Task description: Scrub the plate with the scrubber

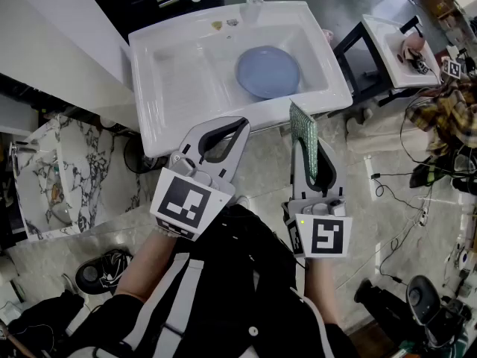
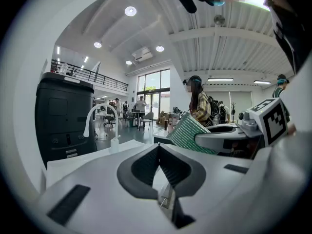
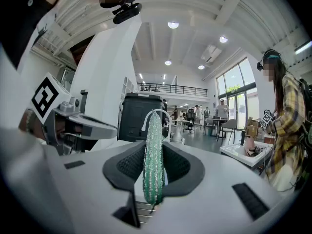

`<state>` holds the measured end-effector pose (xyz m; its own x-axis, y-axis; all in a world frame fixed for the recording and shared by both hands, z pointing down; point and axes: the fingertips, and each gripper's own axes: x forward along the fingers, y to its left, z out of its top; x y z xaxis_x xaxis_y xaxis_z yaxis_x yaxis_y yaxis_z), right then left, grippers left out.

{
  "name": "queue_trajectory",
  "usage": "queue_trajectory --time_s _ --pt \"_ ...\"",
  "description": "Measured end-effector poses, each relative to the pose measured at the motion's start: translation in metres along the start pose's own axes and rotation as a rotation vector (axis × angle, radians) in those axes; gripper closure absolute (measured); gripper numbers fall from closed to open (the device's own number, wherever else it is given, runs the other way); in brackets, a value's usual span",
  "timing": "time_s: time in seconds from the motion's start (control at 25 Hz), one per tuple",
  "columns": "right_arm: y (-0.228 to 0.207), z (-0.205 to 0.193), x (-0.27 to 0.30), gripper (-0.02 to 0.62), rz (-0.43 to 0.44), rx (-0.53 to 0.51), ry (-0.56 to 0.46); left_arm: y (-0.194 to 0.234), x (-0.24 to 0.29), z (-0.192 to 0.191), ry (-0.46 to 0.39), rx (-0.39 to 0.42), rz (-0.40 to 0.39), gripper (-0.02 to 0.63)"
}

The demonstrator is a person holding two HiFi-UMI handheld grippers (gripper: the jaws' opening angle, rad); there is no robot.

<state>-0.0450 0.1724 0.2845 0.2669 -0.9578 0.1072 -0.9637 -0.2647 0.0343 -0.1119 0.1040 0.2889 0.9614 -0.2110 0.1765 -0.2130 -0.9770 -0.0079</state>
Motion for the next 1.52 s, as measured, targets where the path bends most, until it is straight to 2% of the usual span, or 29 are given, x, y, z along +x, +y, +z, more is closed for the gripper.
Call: queue_trajectory --time_s 0.16,0.32,0.76,1.52 --pt "-0.003 -0.007 -0.002 0.5 0.013 -0.049 0.028 -0.002 0.001 0.002 0.003 0.001 -0.002 0.606" --pt "-0.003 -0.003 0.003 0.5 0.013 -0.029 0.022 0.0 0.003 0.002 0.005 0.0 0.001 0.606" --pt "-0.003 -0.004 0.007 0.5 0.014 -0.055 0.03 0.006 0.004 0.003 0.0 -0.01 0.004 0.606" --pt "0.012 0.002 0.001 0.5 -0.136 -0.063 0.005 0.025 -0.013 0.002 -0.027 0.024 -0.087 0.606"
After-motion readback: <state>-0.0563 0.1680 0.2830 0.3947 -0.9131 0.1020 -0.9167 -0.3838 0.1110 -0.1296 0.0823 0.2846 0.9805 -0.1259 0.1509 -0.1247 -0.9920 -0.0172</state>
